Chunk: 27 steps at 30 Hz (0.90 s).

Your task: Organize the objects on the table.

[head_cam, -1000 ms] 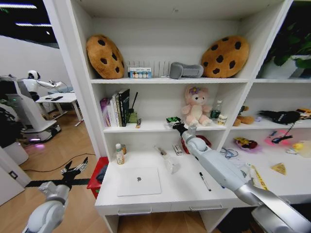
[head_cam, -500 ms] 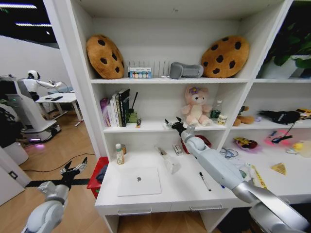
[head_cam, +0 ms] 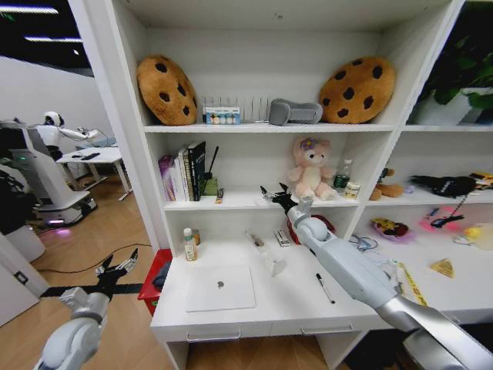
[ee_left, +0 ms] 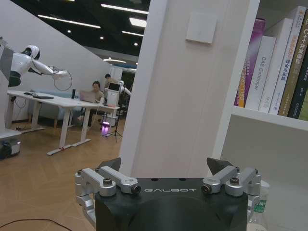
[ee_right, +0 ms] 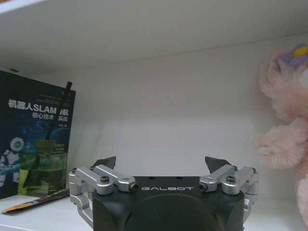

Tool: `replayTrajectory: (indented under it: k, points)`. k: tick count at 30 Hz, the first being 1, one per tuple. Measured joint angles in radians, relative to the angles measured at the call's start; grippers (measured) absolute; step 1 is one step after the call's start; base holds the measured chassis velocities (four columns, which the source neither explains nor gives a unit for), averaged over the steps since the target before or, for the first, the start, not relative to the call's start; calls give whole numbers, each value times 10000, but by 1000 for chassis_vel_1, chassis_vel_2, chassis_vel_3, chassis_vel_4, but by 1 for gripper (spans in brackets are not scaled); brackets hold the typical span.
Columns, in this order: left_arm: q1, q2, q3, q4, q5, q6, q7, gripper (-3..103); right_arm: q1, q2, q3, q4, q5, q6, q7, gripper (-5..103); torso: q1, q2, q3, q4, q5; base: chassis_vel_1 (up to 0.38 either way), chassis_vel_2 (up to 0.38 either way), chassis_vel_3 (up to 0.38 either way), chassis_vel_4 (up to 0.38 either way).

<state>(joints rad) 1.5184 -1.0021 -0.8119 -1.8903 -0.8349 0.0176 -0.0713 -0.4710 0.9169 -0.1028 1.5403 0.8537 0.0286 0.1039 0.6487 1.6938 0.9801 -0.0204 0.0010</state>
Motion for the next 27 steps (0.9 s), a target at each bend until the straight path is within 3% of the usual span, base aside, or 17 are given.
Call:
replayTrajectory:
  k: [11,16,27]
  points:
    - [-12,-52,-62,-227,-16,116,-91,100,-2344,-934,1903,2598,-81,-118,38,100,0,1,-1,1,-1,0,0,0,0]
    - [-52,-62,-60,-392,8,179,-181,100,-5152,-1231,4022,3381,-340,99,-166,100,-1,0,-1,-3,2,0,0,0,0]
    - [-31,-18,-114,-671,342,174,-329,100,-9144,-1040,6973,4778,-1178,678,-534,100,-2,1,-2,-1,-1,0,0,0,0]
